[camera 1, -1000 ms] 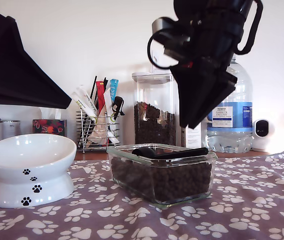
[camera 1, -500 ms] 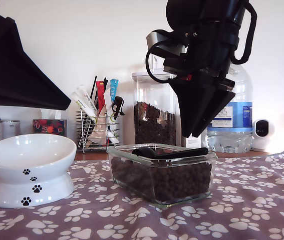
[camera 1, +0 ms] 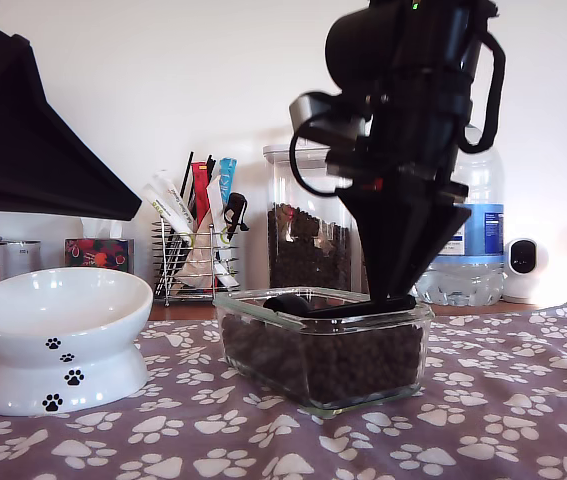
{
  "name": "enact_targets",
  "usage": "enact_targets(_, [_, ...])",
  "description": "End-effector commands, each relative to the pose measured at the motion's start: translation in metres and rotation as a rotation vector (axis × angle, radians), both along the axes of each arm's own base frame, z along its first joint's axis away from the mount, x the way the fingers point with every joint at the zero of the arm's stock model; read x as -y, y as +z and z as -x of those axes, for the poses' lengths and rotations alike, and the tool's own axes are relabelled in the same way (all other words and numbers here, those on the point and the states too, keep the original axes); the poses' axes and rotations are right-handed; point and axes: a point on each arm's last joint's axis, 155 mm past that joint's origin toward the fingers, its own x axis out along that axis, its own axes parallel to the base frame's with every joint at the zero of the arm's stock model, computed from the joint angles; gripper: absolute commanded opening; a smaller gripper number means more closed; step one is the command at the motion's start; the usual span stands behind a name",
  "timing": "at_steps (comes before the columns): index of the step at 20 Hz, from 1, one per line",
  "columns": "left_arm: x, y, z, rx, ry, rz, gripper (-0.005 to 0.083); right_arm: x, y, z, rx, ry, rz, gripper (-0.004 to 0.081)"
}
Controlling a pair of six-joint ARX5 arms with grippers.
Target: Measure one spoon of cat food and pour it into the food bowl
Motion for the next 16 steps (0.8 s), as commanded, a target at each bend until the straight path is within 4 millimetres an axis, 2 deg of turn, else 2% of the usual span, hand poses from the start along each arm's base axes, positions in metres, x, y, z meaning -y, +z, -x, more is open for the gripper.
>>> enact_targets(1, [-0.0007, -0.0052, 0.0020, -0.005, -0.003, -0.004, -0.0019, -0.0021, -0.0002, -0.0001, 0.002, 0.008, 0.004, 0.0201])
enact_targets(9, [-0.0007, -0.0052, 0.0020, -0.004, -0.002, -0.005, -0.0019, -0.0017, -0.0009, 0.0039, -0.010, 0.013, 0.011, 0.0186])
enact_targets(13, [-0.0008, -0.0053, 0.0020, -0.005, -0.002, -0.005, -0.0019, -0.0008, -0.0015, 0.0076, -0.026, 0.015, 0.013, 0.0074])
enact_targets(16, [-0.0007, -0.0053, 0.0021, -0.005, -0.003, -0.005, -0.0019, -0.0008, -0.0015, 0.0076, -0.027, 0.011, 0.013, 0.0037])
